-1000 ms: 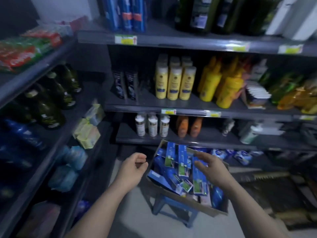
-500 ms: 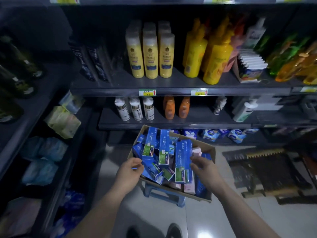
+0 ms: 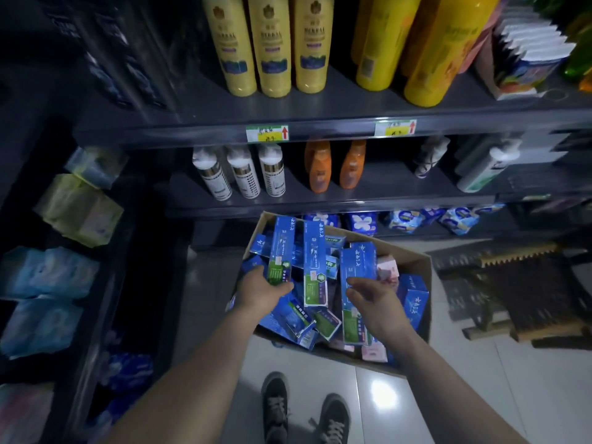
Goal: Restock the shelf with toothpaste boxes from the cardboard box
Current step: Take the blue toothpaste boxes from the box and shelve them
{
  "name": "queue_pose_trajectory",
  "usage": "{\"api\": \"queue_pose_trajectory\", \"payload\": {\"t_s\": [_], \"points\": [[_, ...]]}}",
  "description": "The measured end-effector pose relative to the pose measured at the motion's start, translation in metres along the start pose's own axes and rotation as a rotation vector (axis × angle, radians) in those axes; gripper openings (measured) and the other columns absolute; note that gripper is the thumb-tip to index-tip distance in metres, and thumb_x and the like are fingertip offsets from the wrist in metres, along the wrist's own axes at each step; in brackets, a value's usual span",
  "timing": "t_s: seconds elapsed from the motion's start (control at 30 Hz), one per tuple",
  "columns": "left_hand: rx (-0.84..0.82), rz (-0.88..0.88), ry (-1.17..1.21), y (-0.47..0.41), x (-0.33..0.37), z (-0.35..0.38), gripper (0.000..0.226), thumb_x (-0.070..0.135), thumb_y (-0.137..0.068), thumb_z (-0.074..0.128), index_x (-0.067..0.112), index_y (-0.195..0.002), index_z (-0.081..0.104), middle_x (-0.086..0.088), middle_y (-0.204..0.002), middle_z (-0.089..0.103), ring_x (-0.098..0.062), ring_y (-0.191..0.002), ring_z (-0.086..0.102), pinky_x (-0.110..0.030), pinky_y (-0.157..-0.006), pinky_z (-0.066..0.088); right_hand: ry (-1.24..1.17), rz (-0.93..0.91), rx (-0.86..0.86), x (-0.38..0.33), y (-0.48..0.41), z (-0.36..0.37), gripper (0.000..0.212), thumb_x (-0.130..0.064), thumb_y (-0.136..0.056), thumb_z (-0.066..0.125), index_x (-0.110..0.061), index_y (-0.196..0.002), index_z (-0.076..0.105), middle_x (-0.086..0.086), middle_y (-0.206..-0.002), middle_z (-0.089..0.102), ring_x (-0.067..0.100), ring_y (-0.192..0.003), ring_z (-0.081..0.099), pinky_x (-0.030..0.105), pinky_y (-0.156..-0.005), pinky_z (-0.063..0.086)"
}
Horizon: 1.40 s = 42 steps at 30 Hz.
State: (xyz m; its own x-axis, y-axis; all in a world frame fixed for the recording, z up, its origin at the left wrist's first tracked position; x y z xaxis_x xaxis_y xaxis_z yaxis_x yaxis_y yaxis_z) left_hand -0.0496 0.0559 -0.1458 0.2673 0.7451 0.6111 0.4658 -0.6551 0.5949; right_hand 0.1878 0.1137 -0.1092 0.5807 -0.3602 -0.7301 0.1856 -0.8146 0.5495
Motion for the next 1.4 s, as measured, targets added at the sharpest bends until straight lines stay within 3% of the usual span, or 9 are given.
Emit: {"api": "queue_pose_trajectory", "payload": {"t_s": [0.13,0.33,0.47,0.57,0.7,0.9,1.13,1.23,1.4], "points": [[-0.001,0.032,-0.133,-0.022,-0.001,0.011,0.053,0.032,-0.070,0.081,0.009,-0.112,0.058,-0.003,-0.100,0.067,-0.022,-0.090,0.064,-0.029,-0.069,0.048,-0.047,0.036,0.009,0.009,-0.009,0.010,0.028,-0.014,-0.095,0.057,-0.010,-0.122,0.063,0.002,-0.111,0.065,0.009,-0.096,0.057,0.017,-0.081,0.039],[-0.025,0.046,0.083,-0.016,0.000,0.000,0.017,0.006,-0.072,0.075,0.015,-0.077,0.061,0.004,-0.070,0.062,-0.015,-0.066,0.058,-0.022,-0.055,0.042,-0.168,0.079,0.030,0.015,-0.014,0.022,0.019,-0.009,-0.094,0.058,-0.010,-0.111,0.066,0.000,-0.095,0.067,0.004,-0.077,0.059,0.001,-0.059,0.043],[-0.059,0.028,0.354,0.012,-0.013,-0.005,0.033,-0.002,-0.075,0.073,0.029,-0.074,0.060,0.011,-0.070,0.064,-0.008,-0.069,0.059,-0.018,-0.064,0.045,-0.323,0.119,0.011,0.013,-0.013,0.036,0.014,-0.004,-0.094,0.056,-0.007,-0.101,0.068,0.005,-0.083,0.066,0.014,-0.071,0.056,0.011,-0.058,0.047],[-0.113,0.051,0.503,0.027,-0.023,0.001,0.038,-0.004,-0.076,0.073,0.023,-0.102,0.070,0.005,-0.092,0.075,-0.016,-0.089,0.069,-0.023,-0.079,0.053,-0.346,0.109,-0.031,0.005,-0.015,0.047,0.014,-0.006,-0.093,0.057,-0.008,-0.088,0.071,0.001,-0.077,0.066,0.011,-0.068,0.056,0.018,-0.065,0.047],[-0.159,0.132,0.575,0.036,-0.016,0.008,0.048,-0.011,-0.073,0.073,0.025,-0.105,0.067,0.006,-0.098,0.074,-0.010,-0.091,0.067,-0.020,-0.078,0.052,-0.400,0.090,-0.121,-0.011,-0.020,0.064,0.012,-0.020,-0.088,0.068,-0.012,-0.095,0.073,0.003,-0.104,0.072,0.013,-0.092,0.067,0.030,-0.092,0.051],[-0.188,0.216,0.491,0.041,-0.004,0.008,0.057,-0.002,-0.070,0.081,0.033,-0.110,0.059,0.015,-0.108,0.069,-0.001,-0.103,0.063,-0.016,-0.085,0.048,-0.558,0.127,-0.233,-0.028,-0.021,0.079,0.064,-0.033,-0.071,0.082,0.006,-0.116,0.057,0.027,-0.113,0.065,0.038,-0.098,0.067,0.050,-0.091,0.054],[-0.189,0.105,0.547,0.021,0.000,-0.006,0.041,0.020,-0.087,0.067,0.022,-0.126,0.054,0.001,-0.124,0.060,-0.012,-0.114,0.059,-0.036,-0.102,0.046,-0.519,0.127,-0.354,-0.029,-0.022,0.074,0.011,-0.015,-0.091,0.063,-0.017,-0.101,0.065,0.001,-0.093,0.075,0.016,-0.083,0.068,0.030,-0.077,0.054],[-0.167,0.040,0.647,0.004,0.003,-0.014,0.054,0.026,-0.089,0.063,0.020,-0.139,0.043,-0.001,-0.126,0.059,-0.017,-0.114,0.061,-0.031,-0.091,0.051,-0.403,0.147,-0.426,-0.027,-0.021,0.078,0.028,-0.024,-0.089,0.066,-0.024,-0.116,0.061,-0.008,-0.102,0.071,0.008,-0.092,0.067,0.023,-0.082,0.051],[-0.148,0.054,0.788,-0.006,0.007,-0.029,0.024,0.018,-0.094,0.059,0.023,-0.117,0.054,-0.006,-0.110,0.070,-0.018,-0.087,0.072,-0.025,-0.067,0.057,-0.257,0.114,-0.470,-0.028,-0.016,0.082,0.025,-0.031,-0.089,0.066,-0.029,-0.113,0.064,-0.010,-0.113,0.065,0.007,-0.106,0.060,0.022,-0.097,0.043]]}}
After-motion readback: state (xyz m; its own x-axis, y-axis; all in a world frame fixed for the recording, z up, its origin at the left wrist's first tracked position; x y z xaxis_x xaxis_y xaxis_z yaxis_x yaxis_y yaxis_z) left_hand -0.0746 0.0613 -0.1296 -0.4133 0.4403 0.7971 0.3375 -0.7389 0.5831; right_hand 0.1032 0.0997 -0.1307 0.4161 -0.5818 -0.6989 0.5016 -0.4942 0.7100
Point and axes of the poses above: each hand's wrist, its own y-axis away from the middle knuckle, its own z-axis out of the palm, x = y × z, the point moved 9 cm from there along -y, towards the middle knuckle
